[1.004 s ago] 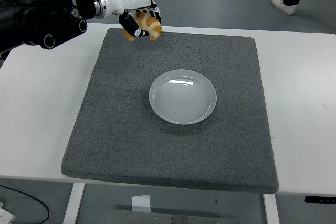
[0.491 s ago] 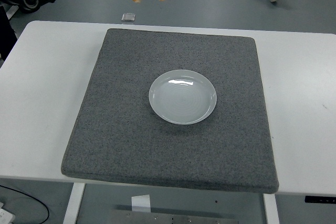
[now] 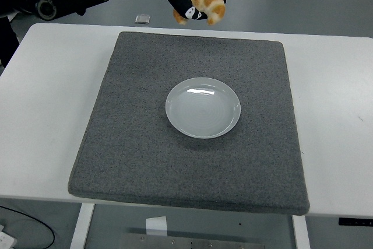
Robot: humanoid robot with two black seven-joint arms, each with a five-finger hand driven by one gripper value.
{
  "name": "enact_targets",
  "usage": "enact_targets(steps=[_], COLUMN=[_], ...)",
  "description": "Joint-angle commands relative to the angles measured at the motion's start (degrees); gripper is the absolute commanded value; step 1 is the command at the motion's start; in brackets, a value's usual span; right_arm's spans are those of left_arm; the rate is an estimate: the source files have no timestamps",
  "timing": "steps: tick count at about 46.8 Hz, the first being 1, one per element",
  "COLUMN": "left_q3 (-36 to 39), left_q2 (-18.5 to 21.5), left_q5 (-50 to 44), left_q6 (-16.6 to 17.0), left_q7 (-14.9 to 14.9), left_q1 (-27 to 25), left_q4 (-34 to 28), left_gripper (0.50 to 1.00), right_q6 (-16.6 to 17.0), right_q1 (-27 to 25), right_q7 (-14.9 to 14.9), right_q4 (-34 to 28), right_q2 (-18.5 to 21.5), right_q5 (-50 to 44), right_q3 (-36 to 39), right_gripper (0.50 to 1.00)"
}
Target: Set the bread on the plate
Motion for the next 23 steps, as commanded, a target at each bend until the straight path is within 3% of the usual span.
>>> enact_targets(steps=[1, 23], left_q3=[0.1, 0.8], left_q2=[-0.6, -6.6], left_q5=[0.0, 2.3], left_q6=[0.0, 0.0], left_q7=[0.0, -0.2], left_q1=[0.5, 6.8], left_q4=[-1.5, -1.9], left_gripper=[0.500, 0.500], right_q6=[0.0, 0.0], right_q1=[0.0, 0.0], right_q7=[0.0, 0.0], right_q4=[0.0, 0.0], right_q2=[0.0, 0.0], right_q5=[0.0, 0.0], right_q3=[0.0, -0.1], right_gripper=[0.932, 0.932])
